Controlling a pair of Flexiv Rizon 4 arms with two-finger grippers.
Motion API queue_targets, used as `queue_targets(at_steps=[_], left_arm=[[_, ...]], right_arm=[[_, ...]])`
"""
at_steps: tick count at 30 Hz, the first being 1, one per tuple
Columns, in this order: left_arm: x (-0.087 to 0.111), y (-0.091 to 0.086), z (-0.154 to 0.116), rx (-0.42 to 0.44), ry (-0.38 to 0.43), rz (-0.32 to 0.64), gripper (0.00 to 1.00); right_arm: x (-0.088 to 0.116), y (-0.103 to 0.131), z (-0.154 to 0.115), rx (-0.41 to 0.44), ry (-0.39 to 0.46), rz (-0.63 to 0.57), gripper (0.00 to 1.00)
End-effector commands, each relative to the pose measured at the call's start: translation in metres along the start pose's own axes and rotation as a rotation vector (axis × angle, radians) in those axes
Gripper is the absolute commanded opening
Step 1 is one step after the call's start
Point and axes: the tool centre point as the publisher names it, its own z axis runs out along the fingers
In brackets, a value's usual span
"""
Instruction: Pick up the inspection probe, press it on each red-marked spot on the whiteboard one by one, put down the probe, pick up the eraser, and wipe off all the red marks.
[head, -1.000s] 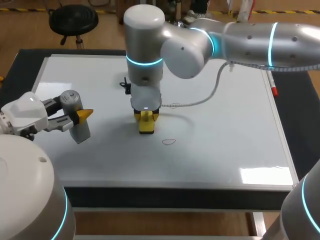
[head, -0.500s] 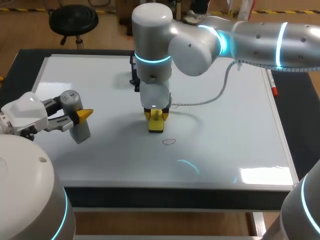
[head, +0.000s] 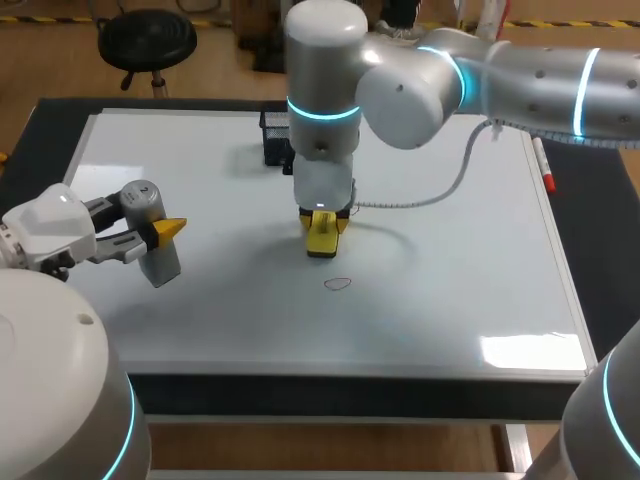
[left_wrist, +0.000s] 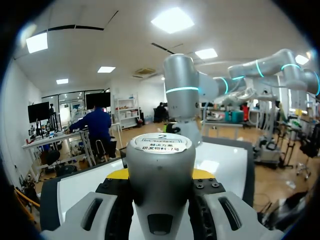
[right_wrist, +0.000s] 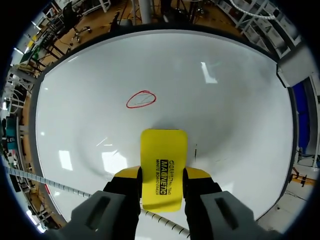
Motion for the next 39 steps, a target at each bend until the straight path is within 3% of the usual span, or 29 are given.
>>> queue_targets(at_steps=[1, 9, 17, 24, 31, 39], left_arm=[[0.001, 0.0, 0.003, 0.002, -0.008, 0.002, 0.0], [0.001, 0.0, 0.003, 0.002, -0.008, 0.002, 0.0], [0.001, 0.0, 0.003, 0.002, -0.008, 0.002, 0.0], [0.001, 0.0, 0.003, 0.002, -0.008, 0.002, 0.0], [0.001, 0.0, 0.003, 0.002, -0.008, 0.002, 0.0], [0.001, 0.0, 0.003, 0.002, -0.008, 0.002, 0.0]], right_arm=[[0.021, -0.01, -0.028, 0.016, -0.022, 0.021, 0.0], [0.074, -0.045, -0.053, 0.057, -0.05, 0.167, 0.0], [0.158, -0.07, -0.061, 0.069, -0.042, 0.386, 0.0], [0.22, -0.076, -0.054, 0.042, -0.054, 0.565, 0.0], [0.261, -0.072, -0.047, 0.028, -0.048, 0.673, 0.0], [0.286, -0.067, -0.041, 0.014, -0.045, 0.744, 0.0]])
